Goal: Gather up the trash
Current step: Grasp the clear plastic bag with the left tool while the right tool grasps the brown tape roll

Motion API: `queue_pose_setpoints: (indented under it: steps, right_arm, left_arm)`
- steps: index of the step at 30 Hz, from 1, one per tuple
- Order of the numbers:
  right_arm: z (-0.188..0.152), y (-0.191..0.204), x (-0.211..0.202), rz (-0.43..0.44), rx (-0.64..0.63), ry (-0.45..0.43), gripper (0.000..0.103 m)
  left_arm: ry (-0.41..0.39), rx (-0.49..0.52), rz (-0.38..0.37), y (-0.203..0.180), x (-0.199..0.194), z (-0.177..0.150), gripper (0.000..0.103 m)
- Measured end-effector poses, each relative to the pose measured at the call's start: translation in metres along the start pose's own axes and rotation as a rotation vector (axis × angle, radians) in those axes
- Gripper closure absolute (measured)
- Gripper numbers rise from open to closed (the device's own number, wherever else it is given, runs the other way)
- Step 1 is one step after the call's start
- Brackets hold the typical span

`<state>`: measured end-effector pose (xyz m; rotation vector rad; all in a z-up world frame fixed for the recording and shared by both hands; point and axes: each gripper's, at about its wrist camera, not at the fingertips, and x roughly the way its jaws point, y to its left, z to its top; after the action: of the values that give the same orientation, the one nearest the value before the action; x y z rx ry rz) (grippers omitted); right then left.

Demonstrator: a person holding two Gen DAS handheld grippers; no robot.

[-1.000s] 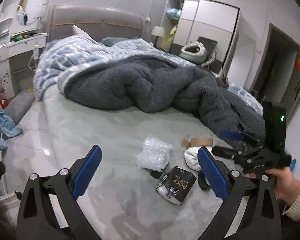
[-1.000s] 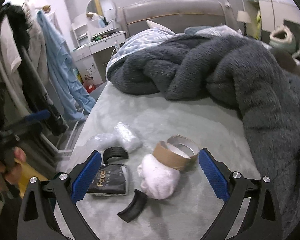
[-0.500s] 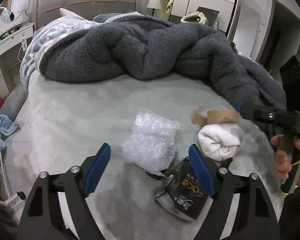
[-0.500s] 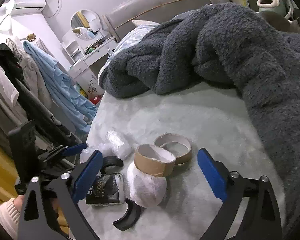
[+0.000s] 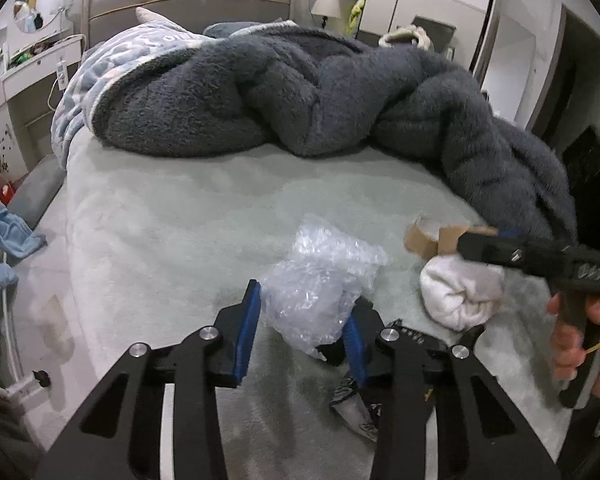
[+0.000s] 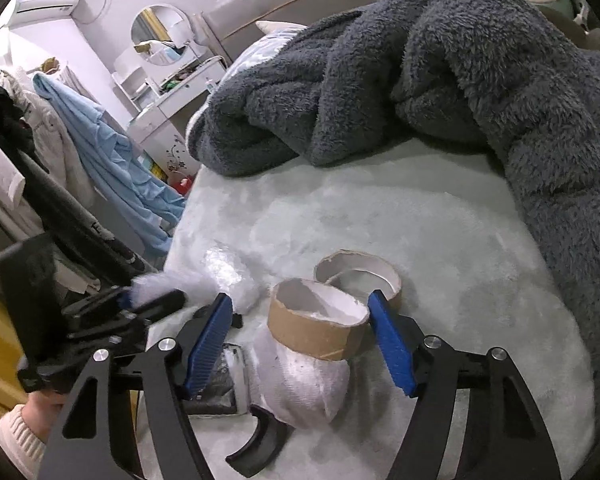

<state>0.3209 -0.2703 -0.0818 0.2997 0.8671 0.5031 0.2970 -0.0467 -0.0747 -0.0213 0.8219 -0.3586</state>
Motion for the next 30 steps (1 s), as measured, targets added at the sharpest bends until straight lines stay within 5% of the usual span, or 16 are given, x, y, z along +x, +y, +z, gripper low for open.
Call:
queue_pose_setpoints:
  steps: [5,13,30]
  right_arm:
    - [0.001,-0.006,0.003,-0.029,0.032,0.010,0.033]
    - [0.005,-0.001,0.001,-0.049,0.042,0.012,0.054]
    - [0.021,0.064,-0.018,-0.082,-0.132,-0.064,0.055]
  left_arm:
    - [-0.050,-0.029,-0.017,0.006,-0.020,0.005,0.062]
    - [-0.083,-0.063,-0.007,0.017,-0.041,0.006,0.062]
    - [-0.053,-0.160,0.079,0.061,-0.086,-0.018,0.062]
